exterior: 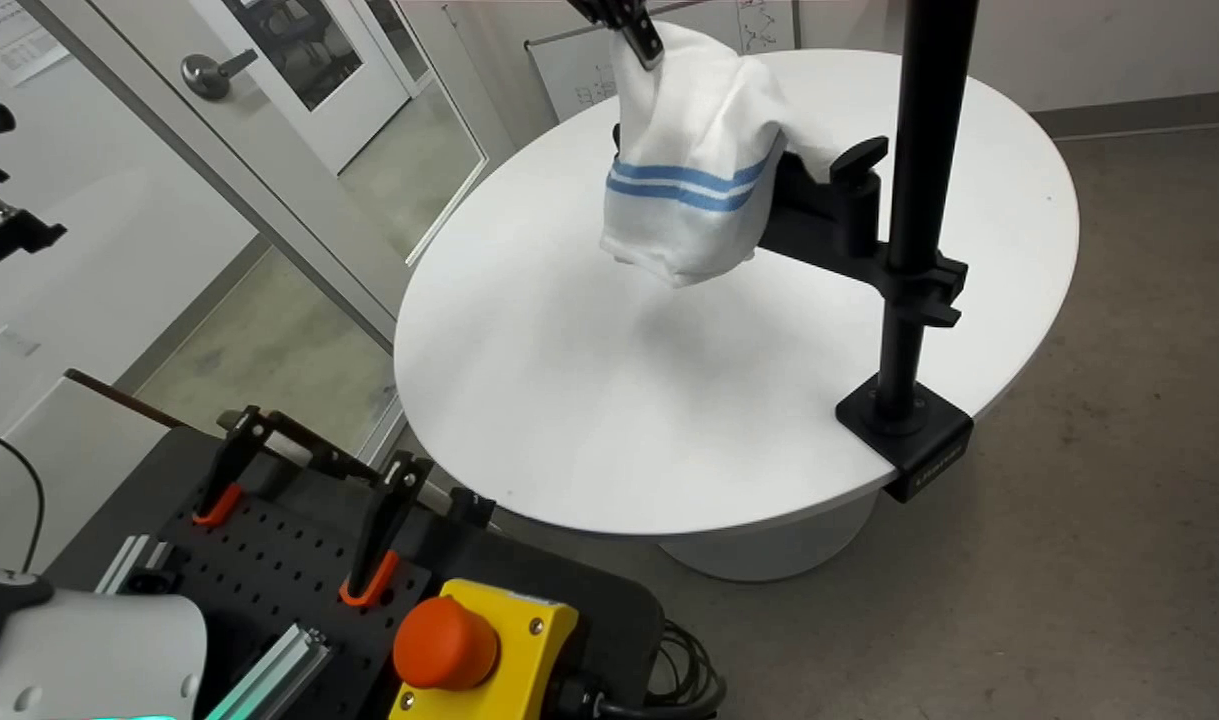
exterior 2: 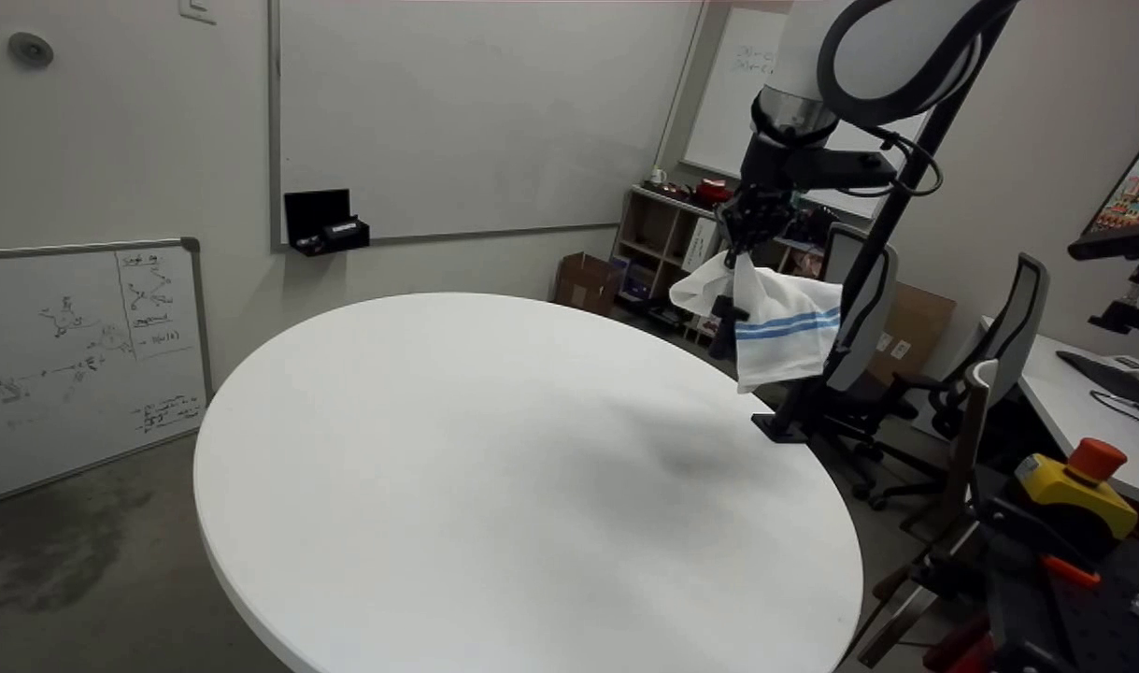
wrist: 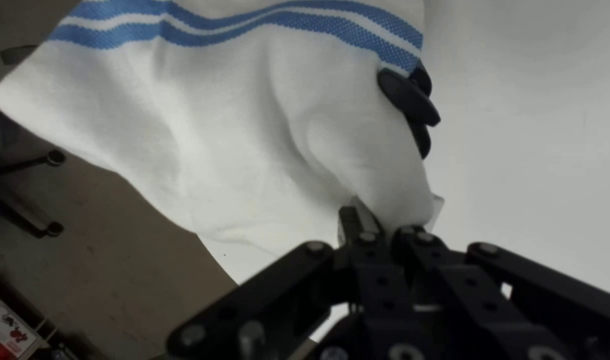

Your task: Unhang the cloth and put it on the table

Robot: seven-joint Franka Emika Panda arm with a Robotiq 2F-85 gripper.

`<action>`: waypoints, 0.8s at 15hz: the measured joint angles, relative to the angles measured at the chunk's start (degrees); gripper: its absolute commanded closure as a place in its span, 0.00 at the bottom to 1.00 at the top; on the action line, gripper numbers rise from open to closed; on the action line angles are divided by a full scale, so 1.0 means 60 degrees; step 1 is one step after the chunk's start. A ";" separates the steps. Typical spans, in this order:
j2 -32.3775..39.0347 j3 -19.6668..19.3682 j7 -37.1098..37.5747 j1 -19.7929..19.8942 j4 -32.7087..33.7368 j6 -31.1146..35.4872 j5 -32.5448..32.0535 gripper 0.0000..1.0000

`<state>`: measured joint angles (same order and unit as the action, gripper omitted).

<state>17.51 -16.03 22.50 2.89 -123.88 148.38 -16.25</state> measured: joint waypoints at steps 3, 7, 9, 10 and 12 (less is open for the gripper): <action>-0.0678 0.0059 0.0109 -0.0148 -0.0143 -0.0016 0.0000 0.98; -0.2025 0.0592 0.0097 -0.0262 -0.0700 -0.0127 0.0013 0.98; -0.2728 0.1001 0.0026 -0.0276 -0.1088 -0.0179 0.0104 0.98; -0.3109 0.1236 -0.0025 -0.0283 -0.1277 -0.0182 0.0170 0.98; -0.3791 0.1685 -0.0197 -0.0317 -0.1634 -0.0190 0.0394 0.98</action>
<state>-5.24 -5.93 21.32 0.99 -133.68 147.24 -13.89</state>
